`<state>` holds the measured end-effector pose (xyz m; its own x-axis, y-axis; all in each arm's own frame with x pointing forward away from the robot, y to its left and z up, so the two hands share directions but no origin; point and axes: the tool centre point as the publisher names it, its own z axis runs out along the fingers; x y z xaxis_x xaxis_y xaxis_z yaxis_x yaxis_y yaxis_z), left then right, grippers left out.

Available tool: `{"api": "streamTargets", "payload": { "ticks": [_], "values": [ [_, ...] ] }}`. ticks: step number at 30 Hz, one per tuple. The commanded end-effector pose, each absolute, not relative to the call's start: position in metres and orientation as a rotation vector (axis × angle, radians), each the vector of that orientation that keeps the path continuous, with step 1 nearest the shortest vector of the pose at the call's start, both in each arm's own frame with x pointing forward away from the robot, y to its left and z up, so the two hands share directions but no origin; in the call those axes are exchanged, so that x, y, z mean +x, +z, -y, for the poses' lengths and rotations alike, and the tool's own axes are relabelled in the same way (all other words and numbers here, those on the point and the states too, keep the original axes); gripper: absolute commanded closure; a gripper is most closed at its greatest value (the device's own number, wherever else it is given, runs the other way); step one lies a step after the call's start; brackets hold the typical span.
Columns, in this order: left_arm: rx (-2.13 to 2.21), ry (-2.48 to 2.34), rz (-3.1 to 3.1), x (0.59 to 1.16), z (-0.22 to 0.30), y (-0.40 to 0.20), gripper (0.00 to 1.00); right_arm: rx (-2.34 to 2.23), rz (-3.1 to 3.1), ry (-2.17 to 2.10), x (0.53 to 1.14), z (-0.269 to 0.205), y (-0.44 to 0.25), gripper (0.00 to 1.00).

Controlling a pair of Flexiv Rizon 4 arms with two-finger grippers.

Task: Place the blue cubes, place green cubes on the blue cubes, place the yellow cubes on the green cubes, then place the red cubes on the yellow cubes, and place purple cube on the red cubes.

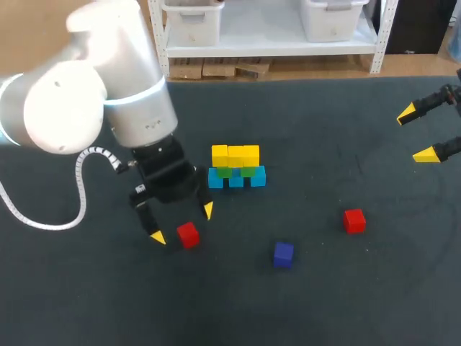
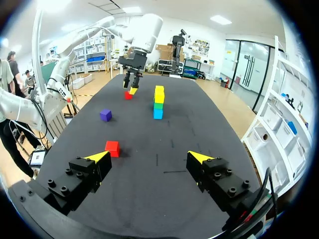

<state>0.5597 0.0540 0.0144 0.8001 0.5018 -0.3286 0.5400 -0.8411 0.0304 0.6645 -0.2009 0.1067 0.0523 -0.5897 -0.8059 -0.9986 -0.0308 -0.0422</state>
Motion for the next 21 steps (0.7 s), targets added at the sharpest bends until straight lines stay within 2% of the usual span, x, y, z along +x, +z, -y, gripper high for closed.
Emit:
{"api": "streamTargets", "payload": {
  "ticks": [1, 2, 4, 6, 9, 16, 18, 20, 21],
  "values": [
    [2.862, -0.471, -0.839, 0.557, -0.055, 0.0074, 0.0, -1.692, -1.605, 0.815, 0.6644, 0.2009, 0.1063, 0.0],
    [2.865, -0.471, -0.84, 0.5565, -0.0553, 0.0062, 0.0, -1.692, -1.605, 0.815, 0.6644, 0.2009, 0.1063, 0.0],
    [2.863, -0.478, -0.848, 0.5562, -0.0554, 0.0054, 0.13, -1.692, -1.605, 0.815, 0.6644, 0.2009, 0.1063, 0.0],
    [2.864, -0.482, -0.85, 0.5554, -0.0554, 0.004, 0.15, -1.692, -1.605, 0.815, 0.6644, 0.2009, 0.1063, 0.0],
    [2.869, -0.488, -0.851, 0.5546, -0.0545, 0.0016, 0.23, -1.692, -1.605, 0.815, 0.6644, 0.2009, 0.1063, 0.0],
    [2.874, -0.499, -0.849, 0.5546, -0.0521, -0.0008, 0.24, -1.692, -1.605, 0.815, 0.6644, 0.2009, 0.1063, 0.0],
    [2.874, -0.499, -0.85, 0.5552, -0.0522, -0.001, 0.38, -1.692, -1.605, 0.815, 0.6644, 0.2009, 0.1063, 0.0],
    [2.875, -0.497, -0.853, 0.5557, -0.0525, -0.0012, 0.36, -1.692, -1.605, 0.815, 0.6644, 0.2009, 0.1063, 0.0],
    [2.875, -0.497, -0.853, 0.5559, -0.0527, -0.001, 0.46, -1.692, -1.605, 0.815, 0.6644, 0.2009, 0.1063, 0.0]
  ]
}}
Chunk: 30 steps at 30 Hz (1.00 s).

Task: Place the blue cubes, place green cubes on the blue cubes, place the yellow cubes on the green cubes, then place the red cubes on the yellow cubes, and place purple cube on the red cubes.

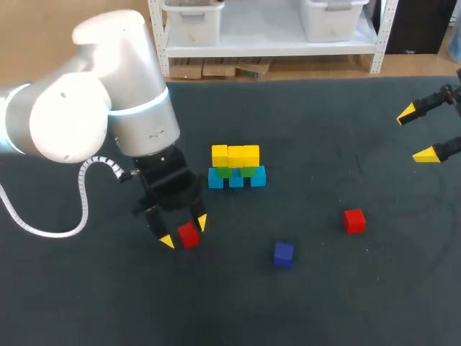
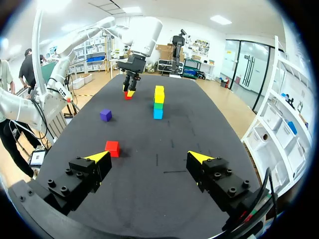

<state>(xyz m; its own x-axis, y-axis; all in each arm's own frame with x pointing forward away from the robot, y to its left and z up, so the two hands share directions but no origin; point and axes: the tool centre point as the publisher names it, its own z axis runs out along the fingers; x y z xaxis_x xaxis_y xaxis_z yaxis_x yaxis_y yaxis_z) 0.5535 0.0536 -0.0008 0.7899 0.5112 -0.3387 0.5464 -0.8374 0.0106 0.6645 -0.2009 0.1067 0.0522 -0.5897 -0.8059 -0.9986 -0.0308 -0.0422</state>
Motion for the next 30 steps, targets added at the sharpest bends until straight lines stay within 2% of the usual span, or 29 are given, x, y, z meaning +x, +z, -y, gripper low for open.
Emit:
{"api": "streamTargets", "payload": {
  "ticks": [1, 6, 7, 9, 10, 11, 12, 13, 19, 30],
  "values": [
    [2.876, -0.493, -0.858, 0.556, -0.053, -0.001, 0.52, -1.692, -1.605, 0.815, 0.664, 0.201, 0.106, 0.0],
    [2.876, -0.496, -0.861, 0.556, -0.053, 0.0, 0.53, -1.692, -1.605, 0.815, 0.664, 0.201, 0.106, 0.0],
    [2.876, -0.497, -0.861, 0.556, -0.053, 0.0, 0.61, -1.692, -1.605, 0.815, 0.664, 0.201, 0.106, 0.0],
    [2.879, -0.495, -0.866, 0.556, -0.052, 0.0, 0.66, -1.692, -1.605, 0.815, 0.664, 0.201, 0.106, 0.0],
    [2.874, -0.495, -0.867, 0.556, -0.052, 0.0, 0.74, -1.692, -1.605, 0.815, 0.664, 0.201, 0.106, 0.0],
    [2.871, -0.495, -0.871, 0.556, -0.051, 0.0, 0.87, -1.692, -1.605, 0.815, 0.664, 0.201, 0.106, 0.0],
    [2.871, -0.495, -0.874, 0.557, -0.051, 0.0, 0.95, -1.692, -1.605, 0.815, 0.664, 0.201, 0.106, 0.0],
    [2.871, -0.494, -0.874, 0.557, -0.051, 0.0, 1.0, -1.692, -1.605, 0.815, 0.664, 0.201, 0.106, 0.0],
    [2.867, -0.483, -0.888, 0.557, -0.048, 0.007, 1.0, -1.692, -1.605, 0.815, 0.664, 0.201, 0.106, 0.0],
    [2.748, -0.434, -1.219, 0.579, -0.041, 0.063, 1.0, -1.692, -1.605, 0.815, 0.664, 0.201, 0.106, 0.0]
  ]
}}
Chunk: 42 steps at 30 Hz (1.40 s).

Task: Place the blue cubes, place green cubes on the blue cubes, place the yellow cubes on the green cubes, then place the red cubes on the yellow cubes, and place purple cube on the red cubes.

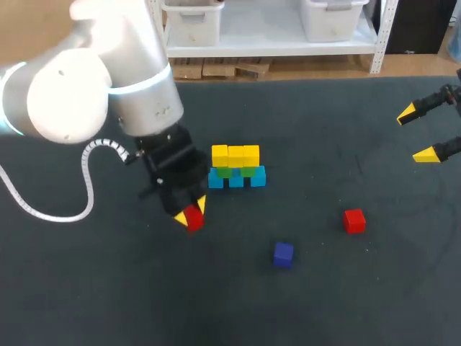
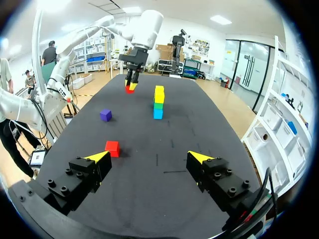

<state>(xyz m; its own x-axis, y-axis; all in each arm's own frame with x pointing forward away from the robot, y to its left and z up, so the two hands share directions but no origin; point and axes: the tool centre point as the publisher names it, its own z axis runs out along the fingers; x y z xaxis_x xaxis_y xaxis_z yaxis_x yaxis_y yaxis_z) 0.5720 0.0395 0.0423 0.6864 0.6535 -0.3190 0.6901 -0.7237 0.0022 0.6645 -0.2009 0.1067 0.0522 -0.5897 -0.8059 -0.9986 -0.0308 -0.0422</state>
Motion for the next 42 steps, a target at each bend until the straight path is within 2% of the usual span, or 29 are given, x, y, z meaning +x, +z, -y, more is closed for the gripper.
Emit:
{"api": "streamTargets", "payload": {
  "ticks": [1, 9, 15, 26, 42],
  "values": [
    [2.727, -0.422, -1.26, 0.583, -0.04, 0.07, 1.0, -1.692, -1.605, 0.815, 0.664, 0.201, 0.106, 0.0],
    [2.56, -0.348, -1.485, 0.615, -0.03, 0.128, 1.0, -1.692, -1.605, 0.815, 0.664, 0.201, 0.106, 0.0],
    [2.503, -0.302, -1.621, 0.644, -0.018, 0.148, 1.0, -1.692, -1.605, 0.815, 0.664, 0.201, 0.106, 0.0],
    [2.362, -0.311, -1.761, 0.687, 0.005, 0.138, 1.0, -1.692, -1.605, 0.815, 0.664, 0.201, 0.106, 0.0],
    [2.175, -0.359, -1.935, 0.698, 0.021, 0.128, 1.0, -1.692, -1.605, 0.815, 0.664, 0.201, 0.106, 0.0]
  ]
}}
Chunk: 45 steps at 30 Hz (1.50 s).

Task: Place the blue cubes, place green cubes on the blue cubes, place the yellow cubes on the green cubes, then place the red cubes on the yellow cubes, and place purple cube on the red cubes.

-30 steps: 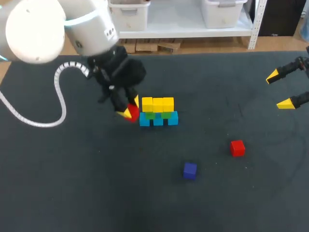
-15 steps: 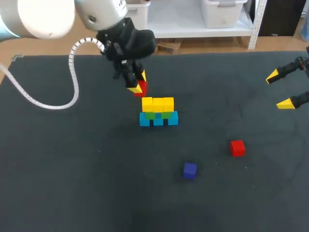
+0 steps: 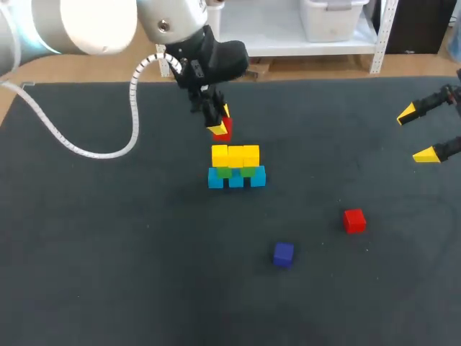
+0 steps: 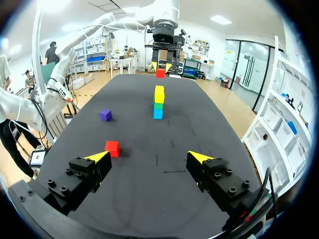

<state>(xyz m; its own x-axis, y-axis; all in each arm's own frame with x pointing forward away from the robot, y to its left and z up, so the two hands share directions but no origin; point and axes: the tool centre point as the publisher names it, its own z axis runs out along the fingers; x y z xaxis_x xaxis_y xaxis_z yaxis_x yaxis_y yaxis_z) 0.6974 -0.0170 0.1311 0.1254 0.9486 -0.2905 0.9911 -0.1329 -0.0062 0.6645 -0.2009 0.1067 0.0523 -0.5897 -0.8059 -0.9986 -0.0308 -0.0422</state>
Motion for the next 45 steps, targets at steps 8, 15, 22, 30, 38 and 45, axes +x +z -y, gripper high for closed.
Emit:
{"api": "streamTargets", "payload": {
  "ticks": [8, 15, 22, 30, 38, 45],
  "values": [
    [2.126, -0.346, -1.945, 0.687, 0.036, 0.118, 1.0, -1.692, -1.605, 0.815, 0.664, 0.201, 0.106, 0.0],
    [2.083, -0.333, -1.997, 0.686, 0.035, 0.111, 1.0, -1.692, -1.605, 0.815, 0.664, 0.201, 0.106, 0.0],
    [2.054, -0.319, -2.057, 0.686, 0.03, 0.105, 1.0, -1.692, -1.605, 0.815, 0.664, 0.201, 0.106, 0.0],
    [2.033, -0.316, -2.084, 0.688, 0.029, 0.104, 1.0, -1.692, -1.605, 0.815, 0.664, 0.201, 0.106, 0.0],
    [2.041, -0.324, -2.088, 0.688, 0.028, 0.099, 1.0, -1.692, -1.605, 0.815, 0.664, 0.201, 0.106, 0.0],
    [2.043, -0.33, -2.098, 0.687, 0.028, 0.096, 1.0, -1.692, -1.605, 0.815, 0.664, 0.201, 0.106, 0.0]
  ]
}}
